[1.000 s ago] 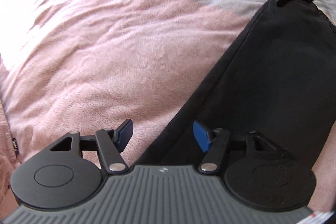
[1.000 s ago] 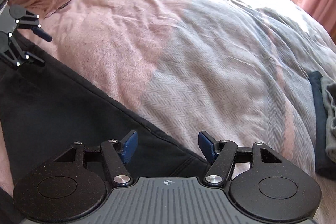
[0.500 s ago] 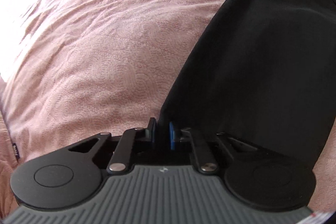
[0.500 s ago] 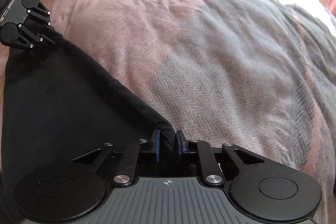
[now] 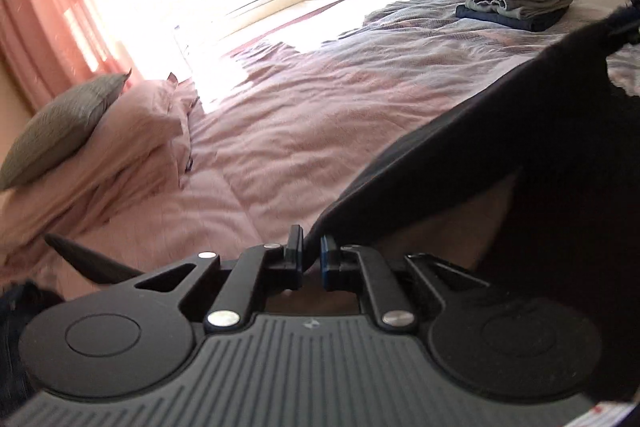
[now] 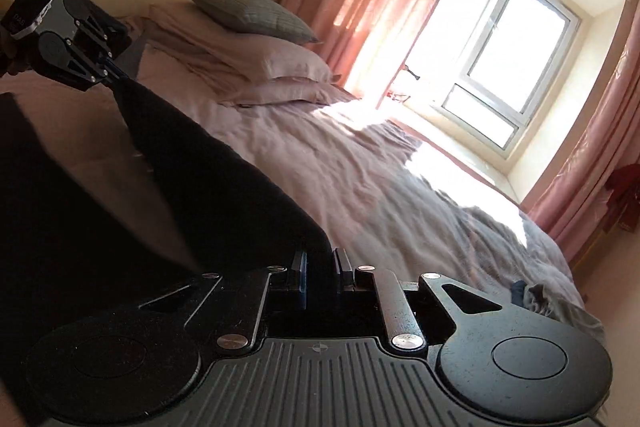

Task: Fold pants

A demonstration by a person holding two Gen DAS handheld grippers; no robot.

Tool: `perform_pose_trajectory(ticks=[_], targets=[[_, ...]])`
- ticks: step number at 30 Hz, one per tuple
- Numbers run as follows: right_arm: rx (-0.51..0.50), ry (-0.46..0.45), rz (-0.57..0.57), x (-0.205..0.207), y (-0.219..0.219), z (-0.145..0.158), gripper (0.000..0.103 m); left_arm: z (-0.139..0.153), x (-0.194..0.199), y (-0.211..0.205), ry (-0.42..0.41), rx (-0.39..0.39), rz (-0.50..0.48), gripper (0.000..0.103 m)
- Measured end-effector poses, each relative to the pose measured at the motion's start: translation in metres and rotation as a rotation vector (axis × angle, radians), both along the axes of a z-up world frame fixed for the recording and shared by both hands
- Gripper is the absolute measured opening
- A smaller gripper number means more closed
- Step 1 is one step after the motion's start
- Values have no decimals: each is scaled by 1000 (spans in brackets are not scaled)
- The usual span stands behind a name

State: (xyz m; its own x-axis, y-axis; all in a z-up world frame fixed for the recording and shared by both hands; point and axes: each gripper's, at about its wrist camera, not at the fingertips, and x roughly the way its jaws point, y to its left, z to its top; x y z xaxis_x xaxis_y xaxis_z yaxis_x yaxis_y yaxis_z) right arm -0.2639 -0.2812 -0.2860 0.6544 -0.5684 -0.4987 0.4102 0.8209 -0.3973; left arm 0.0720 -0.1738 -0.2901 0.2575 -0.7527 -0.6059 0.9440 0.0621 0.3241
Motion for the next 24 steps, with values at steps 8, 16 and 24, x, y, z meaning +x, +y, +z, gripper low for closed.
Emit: perform_pose_trajectory(ticks=[8, 16, 24], targets=[[126, 179, -76, -55, 105, -115, 21, -91, -44, 115, 123, 35, 109, 11], [401, -273, -513, -104, 94, -80, 41, -51, 1, 173, 492, -201, 341, 36], [926, -940, -849, -170, 14, -102, 41, -56, 66, 195, 734, -265, 609, 37]])
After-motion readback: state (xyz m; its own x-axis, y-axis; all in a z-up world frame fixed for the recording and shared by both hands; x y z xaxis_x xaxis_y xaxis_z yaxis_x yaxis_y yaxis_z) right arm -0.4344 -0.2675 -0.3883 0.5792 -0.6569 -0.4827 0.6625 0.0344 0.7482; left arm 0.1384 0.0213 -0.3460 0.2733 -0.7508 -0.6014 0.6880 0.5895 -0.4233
